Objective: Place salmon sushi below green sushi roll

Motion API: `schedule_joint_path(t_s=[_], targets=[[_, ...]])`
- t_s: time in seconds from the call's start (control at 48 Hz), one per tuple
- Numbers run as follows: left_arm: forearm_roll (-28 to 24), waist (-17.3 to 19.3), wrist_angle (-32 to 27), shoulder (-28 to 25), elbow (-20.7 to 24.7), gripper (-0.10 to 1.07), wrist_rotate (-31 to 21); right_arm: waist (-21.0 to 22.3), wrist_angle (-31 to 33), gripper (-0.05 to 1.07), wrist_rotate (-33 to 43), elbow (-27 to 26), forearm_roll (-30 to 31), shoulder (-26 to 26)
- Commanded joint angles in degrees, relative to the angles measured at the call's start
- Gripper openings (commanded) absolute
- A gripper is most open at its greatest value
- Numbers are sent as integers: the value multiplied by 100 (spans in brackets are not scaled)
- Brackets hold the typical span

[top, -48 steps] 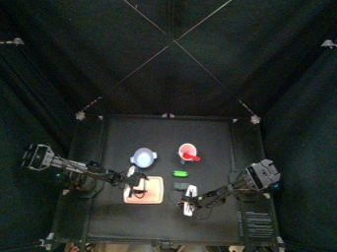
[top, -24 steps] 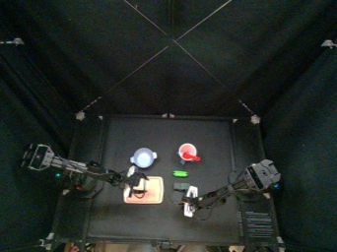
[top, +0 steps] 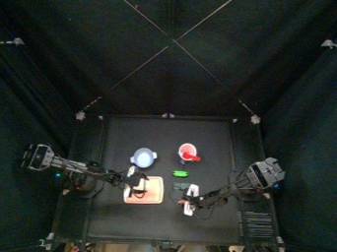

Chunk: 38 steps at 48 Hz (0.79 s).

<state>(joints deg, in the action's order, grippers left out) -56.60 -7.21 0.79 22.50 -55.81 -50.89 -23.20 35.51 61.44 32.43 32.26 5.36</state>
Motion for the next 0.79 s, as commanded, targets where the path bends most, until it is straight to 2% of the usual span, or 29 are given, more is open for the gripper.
schedule_joint_path(t_s=[0.0,0.458,0.771], targets=[[18,0,9,0,70,93,-9,-35,62,94,0,-123,53,-281],[53,9,0,9,70,93,-18,44,308,94,35,167,79,-949],[299,53,0,18,70,93,-9,308,272,94,70,343,167,-1380]])
